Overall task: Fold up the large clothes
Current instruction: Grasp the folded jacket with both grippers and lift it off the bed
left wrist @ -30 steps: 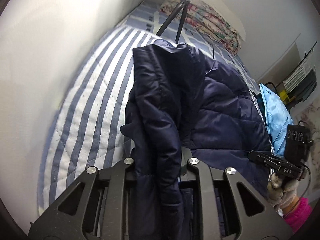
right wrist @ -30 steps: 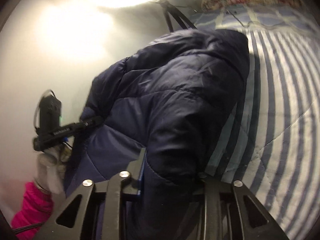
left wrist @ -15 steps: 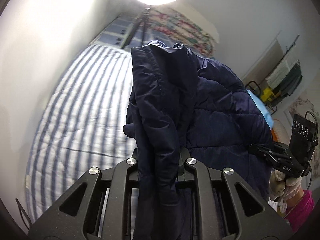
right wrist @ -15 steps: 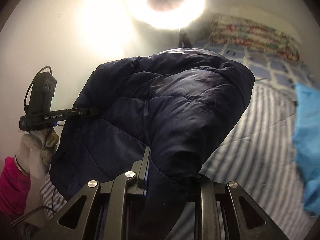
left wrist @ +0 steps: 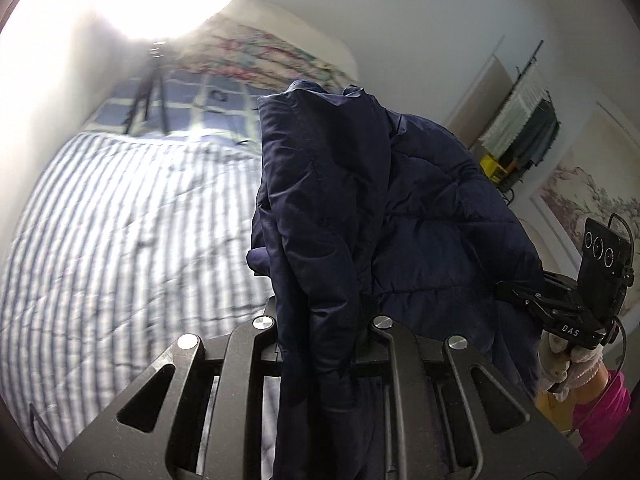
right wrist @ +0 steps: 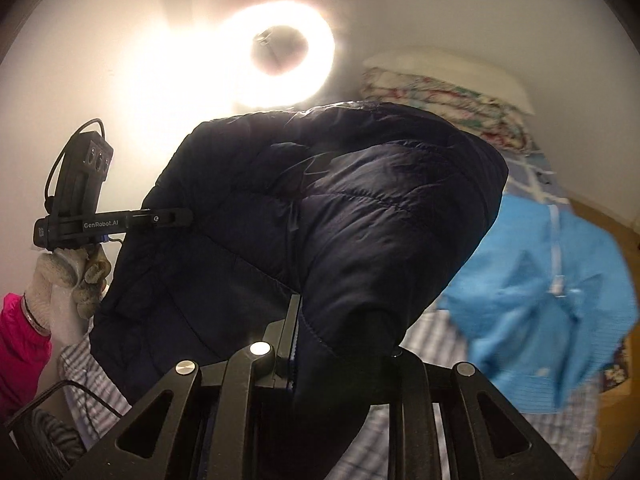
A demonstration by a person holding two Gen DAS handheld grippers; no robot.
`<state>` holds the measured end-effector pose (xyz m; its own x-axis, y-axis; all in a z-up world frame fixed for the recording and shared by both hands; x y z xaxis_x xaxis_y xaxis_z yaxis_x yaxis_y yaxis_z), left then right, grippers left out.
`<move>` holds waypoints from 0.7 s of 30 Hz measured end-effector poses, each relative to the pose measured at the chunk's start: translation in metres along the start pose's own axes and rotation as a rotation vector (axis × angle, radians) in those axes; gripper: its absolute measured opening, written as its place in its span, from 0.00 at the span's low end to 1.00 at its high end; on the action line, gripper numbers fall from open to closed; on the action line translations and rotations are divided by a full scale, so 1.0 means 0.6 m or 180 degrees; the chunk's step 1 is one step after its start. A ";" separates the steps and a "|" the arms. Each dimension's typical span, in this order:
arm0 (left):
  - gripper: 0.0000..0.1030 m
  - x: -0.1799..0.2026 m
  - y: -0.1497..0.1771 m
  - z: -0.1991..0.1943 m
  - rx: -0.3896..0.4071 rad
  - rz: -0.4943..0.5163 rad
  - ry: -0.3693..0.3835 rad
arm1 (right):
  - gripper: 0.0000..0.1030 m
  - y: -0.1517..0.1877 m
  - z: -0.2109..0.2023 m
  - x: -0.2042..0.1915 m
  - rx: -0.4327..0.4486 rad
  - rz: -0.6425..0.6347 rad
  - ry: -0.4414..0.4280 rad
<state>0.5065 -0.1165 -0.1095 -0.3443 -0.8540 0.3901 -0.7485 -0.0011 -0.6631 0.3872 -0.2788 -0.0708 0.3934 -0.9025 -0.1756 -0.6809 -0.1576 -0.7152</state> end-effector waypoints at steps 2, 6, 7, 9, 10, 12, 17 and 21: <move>0.14 0.036 -0.011 0.025 0.0001 0.0000 0.0083 | 0.19 0.000 -0.027 0.029 0.0021 -0.0011 0.0084; 0.14 0.105 -0.029 0.075 0.0014 0.0082 0.0161 | 0.19 -0.001 -0.071 0.097 0.0073 -0.0020 0.0278; 0.14 0.116 -0.033 0.083 0.0021 0.0103 0.0169 | 0.19 -0.003 -0.080 0.115 0.0088 0.0001 0.0307; 0.14 0.151 -0.049 0.114 0.0037 0.0131 0.0204 | 0.19 -0.008 -0.092 0.149 0.0115 0.0023 0.0373; 0.14 0.163 -0.056 0.124 0.0045 0.0138 0.0216 | 0.19 -0.011 -0.098 0.167 0.0124 0.0017 0.0415; 0.14 0.190 -0.071 0.151 0.0070 0.0176 0.0233 | 0.19 -0.022 -0.105 0.207 0.0133 -0.0007 0.0504; 0.14 0.262 -0.117 0.232 0.0131 0.0260 0.0268 | 0.19 -0.045 -0.124 0.292 0.0165 -0.0023 0.0723; 0.14 0.302 -0.150 0.293 0.0214 0.0310 0.0269 | 0.19 -0.063 -0.132 0.356 0.0238 -0.0025 0.0906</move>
<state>0.6110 -0.3627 -0.0917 -0.4621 -0.8048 0.3725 -0.6706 0.0423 -0.7406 0.4482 -0.4974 -0.0276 0.2022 -0.9792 0.0194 -0.6268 -0.1446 -0.7656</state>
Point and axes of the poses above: each gripper's, at about its wrist camera, not at the fingertips, and z roughly the way its jaws point, x to its right, y to its underside, the point moved 6 cm from there along z, roughly the way its jaws point, and after that the axes turned 4 degrees about -y, right-handed, at the moved point
